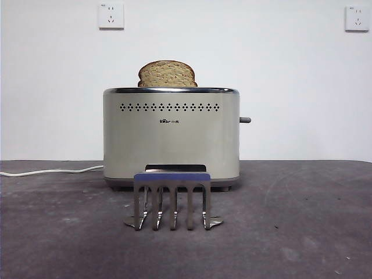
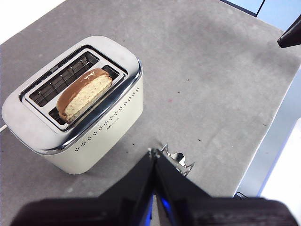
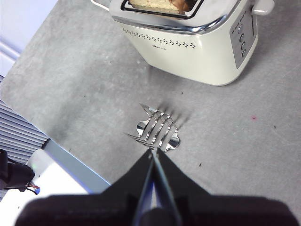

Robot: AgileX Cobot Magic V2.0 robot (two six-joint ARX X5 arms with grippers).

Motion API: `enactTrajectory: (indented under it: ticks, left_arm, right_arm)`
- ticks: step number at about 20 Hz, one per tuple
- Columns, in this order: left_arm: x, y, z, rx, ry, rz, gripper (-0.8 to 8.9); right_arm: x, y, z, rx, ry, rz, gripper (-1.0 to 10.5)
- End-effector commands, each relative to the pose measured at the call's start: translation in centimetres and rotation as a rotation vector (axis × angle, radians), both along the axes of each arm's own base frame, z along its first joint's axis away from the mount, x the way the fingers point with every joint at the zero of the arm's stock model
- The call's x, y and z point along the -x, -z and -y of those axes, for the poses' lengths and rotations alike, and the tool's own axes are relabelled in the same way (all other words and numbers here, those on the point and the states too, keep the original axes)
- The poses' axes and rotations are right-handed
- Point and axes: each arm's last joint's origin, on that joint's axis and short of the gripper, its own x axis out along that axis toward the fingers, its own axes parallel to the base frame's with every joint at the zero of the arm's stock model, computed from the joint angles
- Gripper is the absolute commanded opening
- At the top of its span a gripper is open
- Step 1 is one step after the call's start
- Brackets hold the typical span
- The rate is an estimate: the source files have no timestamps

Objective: Pick up a slice of bread from the rack,put the bread on the toaster,press the button

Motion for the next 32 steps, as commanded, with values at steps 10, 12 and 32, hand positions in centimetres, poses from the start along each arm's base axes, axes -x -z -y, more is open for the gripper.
enactTrajectory:
  ticks: [10,12,32]
  left_arm:
    - [1.5,-2.7,-2.6,0.052,-0.071,0.263,-0.04]
    - [3.2,-4.7,-4.7,0.131,-0.142,0.417,-0.04]
    - [9.3,16.3,-11.2,0.157,-0.683,0.784,-0.04]
  right_arm:
    - [-0.1,0.2,0.0,0.006,-0.003,0.003,0.0]
    - [-0.1,0.2,0.0,0.006,-0.003,0.003,0.0]
    - [-0.1,0.2,0.0,0.006,-0.003,0.003,0.0]
